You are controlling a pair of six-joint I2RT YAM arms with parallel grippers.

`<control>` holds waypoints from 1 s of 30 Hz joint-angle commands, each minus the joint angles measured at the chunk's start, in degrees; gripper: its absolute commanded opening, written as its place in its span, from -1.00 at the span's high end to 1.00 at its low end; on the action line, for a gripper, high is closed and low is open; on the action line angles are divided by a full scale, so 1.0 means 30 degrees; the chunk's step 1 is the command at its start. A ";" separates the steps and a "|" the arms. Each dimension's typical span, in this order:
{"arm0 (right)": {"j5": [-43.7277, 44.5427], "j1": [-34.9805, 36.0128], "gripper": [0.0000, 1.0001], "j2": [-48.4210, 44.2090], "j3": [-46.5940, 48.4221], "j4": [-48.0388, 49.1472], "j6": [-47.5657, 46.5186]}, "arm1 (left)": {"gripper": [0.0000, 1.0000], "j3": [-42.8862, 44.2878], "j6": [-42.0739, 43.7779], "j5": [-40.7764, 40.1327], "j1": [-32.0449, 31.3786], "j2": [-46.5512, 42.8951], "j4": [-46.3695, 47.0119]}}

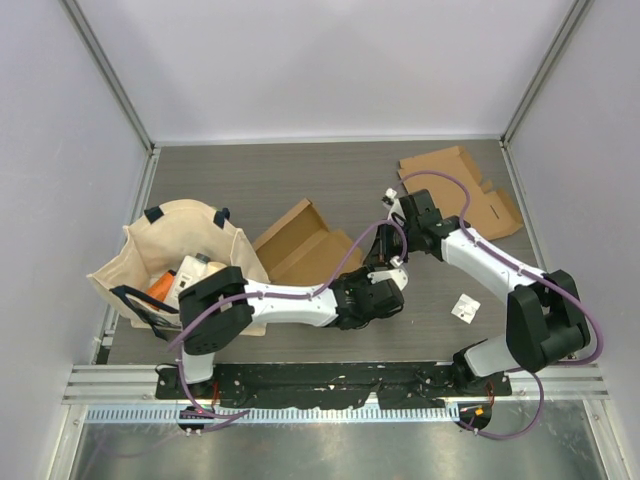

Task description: Fold the paper box

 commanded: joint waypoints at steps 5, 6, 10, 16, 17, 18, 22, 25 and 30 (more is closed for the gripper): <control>0.0033 -0.0292 0.31 -0.0985 0.0382 0.0968 0.1490 | 0.74 0.0355 0.0717 -0.2512 -0.0229 -0.1240 0.1119; 0.0820 -0.0495 0.06 -0.1103 0.0847 0.0852 0.1607 | 0.85 0.0413 0.0746 -0.2483 -0.0229 -0.1619 0.0973; 0.4628 -0.1197 -0.22 -0.1718 0.3161 -0.0956 0.1726 | 1.00 0.1144 0.0717 -0.2338 -0.0171 -0.2529 0.0212; 1.6239 -0.1464 -0.66 -0.3825 0.6505 -0.4241 0.1460 | 1.00 0.3984 -0.1389 -0.1051 0.0678 -0.3467 -0.2833; 1.7166 -0.1464 -0.66 -0.4495 0.6593 -0.4333 0.1461 | 1.00 0.4916 -0.1973 -0.0728 0.0853 -0.3555 -0.3765; 1.7988 -0.1464 -0.67 -0.4792 0.6565 -0.4421 0.1490 | 1.00 0.5448 -0.2529 -0.0261 0.1348 -0.3643 -0.4297; 1.9577 -0.1464 -0.68 -0.6170 0.5718 -0.4481 0.2572 | 1.00 0.7880 -0.7292 0.2637 0.3194 -0.3616 -0.6846; 1.8616 -0.1464 -0.68 -0.7166 0.4284 -0.3403 0.3072 | 1.00 0.9785 -1.0664 0.4164 0.4660 -0.3118 -0.9014; 1.8814 -0.1493 -0.70 -0.8076 0.2085 -0.2488 0.2927 | 1.00 1.2393 -1.5914 0.6589 0.6825 -0.2241 -1.1828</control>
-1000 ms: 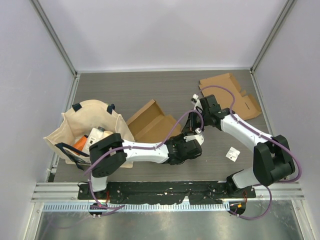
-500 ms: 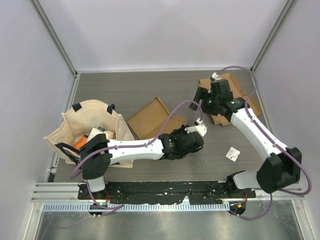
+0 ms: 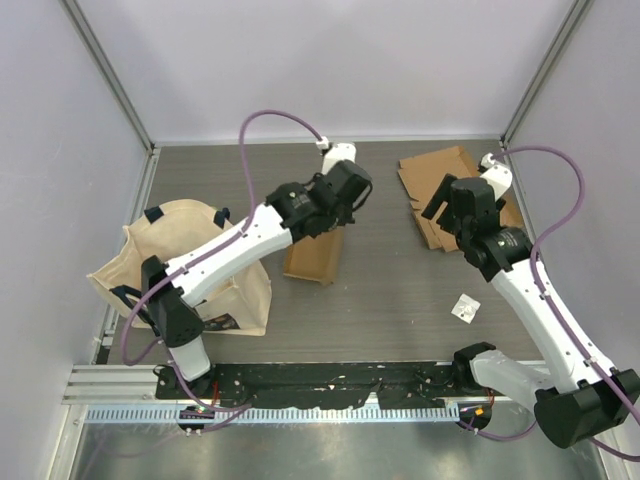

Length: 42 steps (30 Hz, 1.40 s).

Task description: Fold the paper box

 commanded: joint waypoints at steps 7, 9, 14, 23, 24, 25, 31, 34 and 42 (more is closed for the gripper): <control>0.2386 0.0008 -0.81 -0.0295 -0.1906 -0.3050 0.2162 | 1.00 0.7032 -1.4966 0.4841 0.3908 0.3925 -1.0484; 0.2415 0.0008 -0.82 -0.0325 -0.2461 -0.4743 0.3161 | 0.99 0.8271 -1.6691 0.4869 0.4318 0.4804 -1.1696; 0.1624 -0.0080 -0.85 -0.0149 -0.4333 -0.6950 0.5479 | 1.00 1.0621 -1.8808 0.5134 0.4553 0.6449 -1.3576; -0.0566 -0.3674 -0.85 0.0085 -0.5714 -0.8565 0.6420 | 1.00 1.1149 -2.1857 0.2438 0.5051 0.7004 -1.5217; -0.0805 -0.4148 -0.85 0.0202 -0.5860 -0.8418 0.6041 | 1.00 1.0945 -2.1916 0.2438 0.5052 0.7093 -1.4985; -0.1040 -0.4733 -0.85 0.0203 -0.6297 -0.8213 0.5863 | 1.00 1.0827 -2.1858 0.2583 0.5052 0.7181 -1.4722; -0.4644 -0.8897 -0.83 -0.1055 -0.7824 -0.5576 0.3606 | 1.00 1.0941 -2.1420 0.4107 0.5052 0.8615 -1.3635; -0.4530 -0.8987 -0.82 -0.0649 -0.8000 -0.5603 0.3519 | 1.00 1.1587 -2.1301 0.4049 0.5081 0.9085 -1.3810; -0.5759 -0.8987 -0.79 0.0875 -0.8468 -0.4434 0.3078 | 1.00 1.0856 -2.1828 0.4401 0.5198 0.8588 -1.3049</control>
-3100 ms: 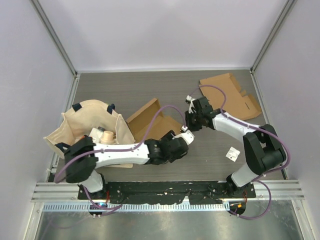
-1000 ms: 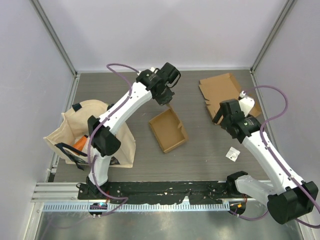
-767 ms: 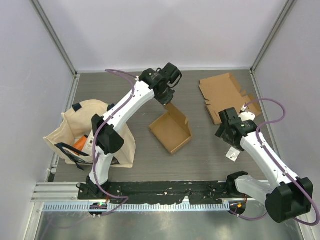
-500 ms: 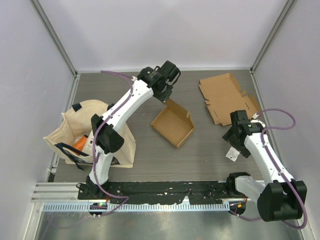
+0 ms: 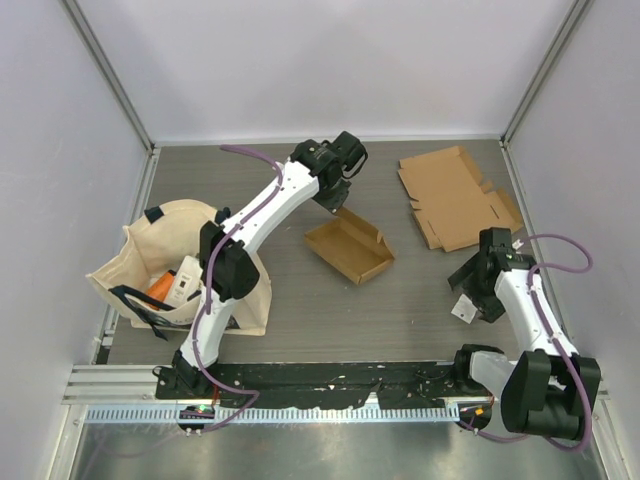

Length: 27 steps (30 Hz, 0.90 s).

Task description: Fold the paper box

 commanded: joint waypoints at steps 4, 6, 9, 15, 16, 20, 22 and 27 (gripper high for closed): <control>-0.1293 -0.0091 -0.77 0.1784 -0.0609 0.2046 -0.0492 | 1.00 0.0014 -0.0562 0.0124 0.0135 -0.0796 -0.2878; -0.1179 -0.0062 -0.74 0.2398 -0.0726 0.2663 -0.0522 | 1.00 -0.0074 -0.0532 0.0212 0.0135 -0.0855 -0.2760; -0.0710 -0.0091 -0.68 0.3364 -0.0931 0.3103 -0.0318 | 1.00 -0.0074 -0.0298 0.0096 0.0135 -0.1206 -0.2439; -0.0739 -0.0062 -0.50 0.4452 -0.1283 0.4070 -0.0172 | 1.00 -0.0543 -0.0063 -0.0488 0.0135 -0.2086 -0.1120; -0.0826 -0.0062 -0.47 0.4482 -0.1312 0.4245 -0.0142 | 1.00 -0.0543 -0.0063 -0.0578 0.0135 -0.2144 -0.1149; -0.1029 -0.0062 -0.25 0.4364 -0.1459 0.4510 -0.0024 | 1.00 -0.0397 -0.0151 -0.0755 0.0135 -0.2174 -0.1353; -0.1294 -0.0062 -0.13 0.3986 -0.1547 0.4481 0.0210 | 1.00 -0.0426 -0.0238 -0.0813 0.0135 -0.2203 -0.1470; -0.2084 -0.0062 0.50 0.2960 -0.1927 0.4568 0.0474 | 1.00 -0.0338 -0.0473 -0.1105 0.0135 -0.2174 -0.1529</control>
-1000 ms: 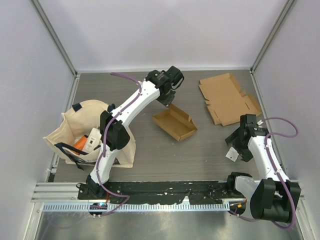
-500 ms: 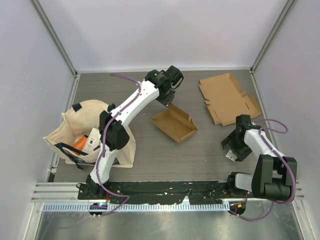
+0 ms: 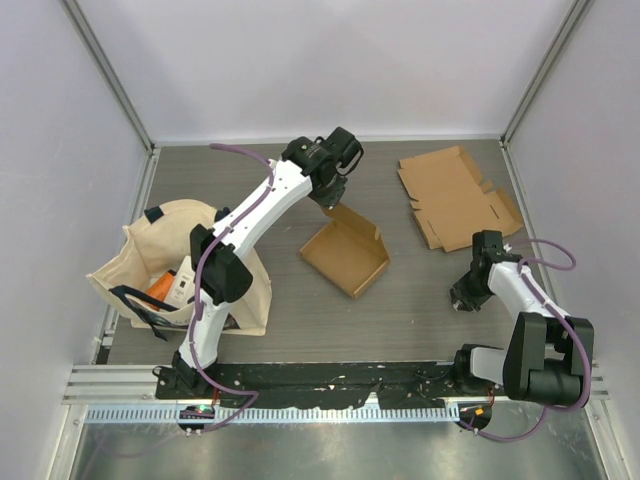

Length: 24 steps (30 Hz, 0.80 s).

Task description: Fold the paper box

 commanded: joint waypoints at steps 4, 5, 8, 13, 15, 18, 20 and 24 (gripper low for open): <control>-0.1317 0.0230 0.78 -0.1444 -0.0676 0.0781 0.0503 | 1.00 0.0712 -0.0438 -0.1201 0.0098 -0.0688 -0.1749; -0.1259 0.0898 0.85 -0.1620 -0.0588 0.0752 0.0561 | 1.00 0.0801 -0.0438 -0.1232 0.0098 -0.0628 -0.1750; -0.0063 0.3498 0.98 -0.2790 0.0550 0.0285 0.0882 | 1.00 0.0802 -0.0408 -0.1465 0.0098 -0.0599 -0.1604; 0.2074 0.8278 0.98 -0.4520 0.2134 -0.0917 0.1644 | 1.00 0.0802 -0.0233 -0.2081 0.0127 -0.0627 -0.1603; 0.2810 1.1325 0.98 -0.5395 0.3042 -0.1239 0.1792 | 1.00 0.0802 -0.0204 -0.2315 0.0098 -0.0628 -0.1545; 0.2316 1.5299 0.98 -0.6510 0.3397 0.0186 0.0364 | 1.00 0.0773 -0.0086 -0.2404 0.0098 -0.0716 -0.1603; 0.1823 1.7331 0.98 -0.7595 0.2990 0.1563 -0.0575 | 1.00 0.0744 -0.0115 -0.2346 0.0098 -0.0716 -0.1662; 0.0590 2.1495 0.98 -0.7573 0.2079 0.6887 -0.2978 | 1.00 0.0831 -0.0262 -0.2315 0.0099 -0.0745 -0.2013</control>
